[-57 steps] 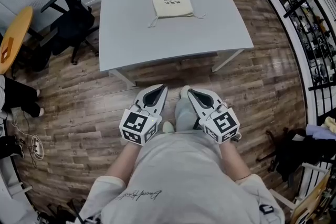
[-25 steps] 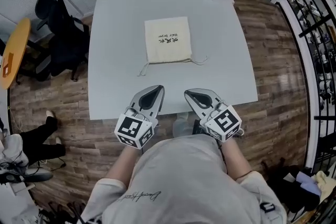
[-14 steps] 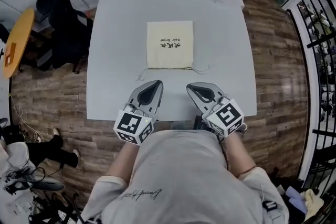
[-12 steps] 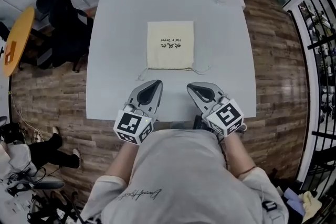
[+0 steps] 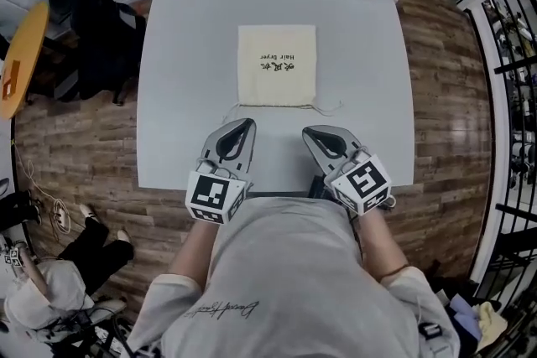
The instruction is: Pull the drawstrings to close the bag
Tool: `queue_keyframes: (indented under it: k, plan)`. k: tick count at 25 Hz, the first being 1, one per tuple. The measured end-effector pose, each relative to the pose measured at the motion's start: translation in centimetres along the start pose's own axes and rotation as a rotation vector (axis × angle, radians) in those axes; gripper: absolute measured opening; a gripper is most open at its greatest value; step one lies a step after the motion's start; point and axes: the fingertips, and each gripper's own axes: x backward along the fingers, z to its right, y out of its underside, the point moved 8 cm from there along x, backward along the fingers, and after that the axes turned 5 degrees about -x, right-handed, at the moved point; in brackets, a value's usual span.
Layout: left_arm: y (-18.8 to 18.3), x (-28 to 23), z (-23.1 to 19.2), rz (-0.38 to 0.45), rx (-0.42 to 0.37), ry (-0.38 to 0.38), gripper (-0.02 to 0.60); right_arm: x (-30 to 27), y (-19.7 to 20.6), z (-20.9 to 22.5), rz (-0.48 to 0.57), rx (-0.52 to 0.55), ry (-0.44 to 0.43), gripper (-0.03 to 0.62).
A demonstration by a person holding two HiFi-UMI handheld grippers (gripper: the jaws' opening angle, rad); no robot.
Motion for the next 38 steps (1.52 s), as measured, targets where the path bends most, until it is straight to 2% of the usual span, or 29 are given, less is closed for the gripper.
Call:
queue_keyframes:
  k: [8, 17, 23, 28, 34, 38]
  plan:
    - [1.1, -1.8, -2.6, -0.039, 0.012, 0.062, 0.011, -1.9, 0.9, 1.4, -0.043, -0.02, 0.064, 0.021]
    - [5.8, -3.1, -5.9, -0.194, -0.009, 0.099, 0.012, -3.2, 4.0, 4.6, -0.149, 0.007, 0.165, 0.021]
    - [8.9, -3.8, -7.0, -0.281, -0.023, 0.122, 0.014, -4.3, 6.5, 6.8, -0.271, 0.046, 0.223, 0.021]
    - [11.7, -5.3, -8.1, -0.358, -0.039, 0.142, 0.049, -4.8, 8.4, 8.8, -0.352, 0.08, 0.238, 0.026]
    - [14.6, -7.1, -9.4, -0.449, -0.069, 0.172, 0.084, -5.5, 10.2, 10.3, -0.435, 0.112, 0.236, 0.065]
    - [16.4, -8.5, -10.2, -0.514, -0.12, 0.205, 0.109, -6.1, 11.2, 11.3, -0.501, 0.133, 0.21, 0.109]
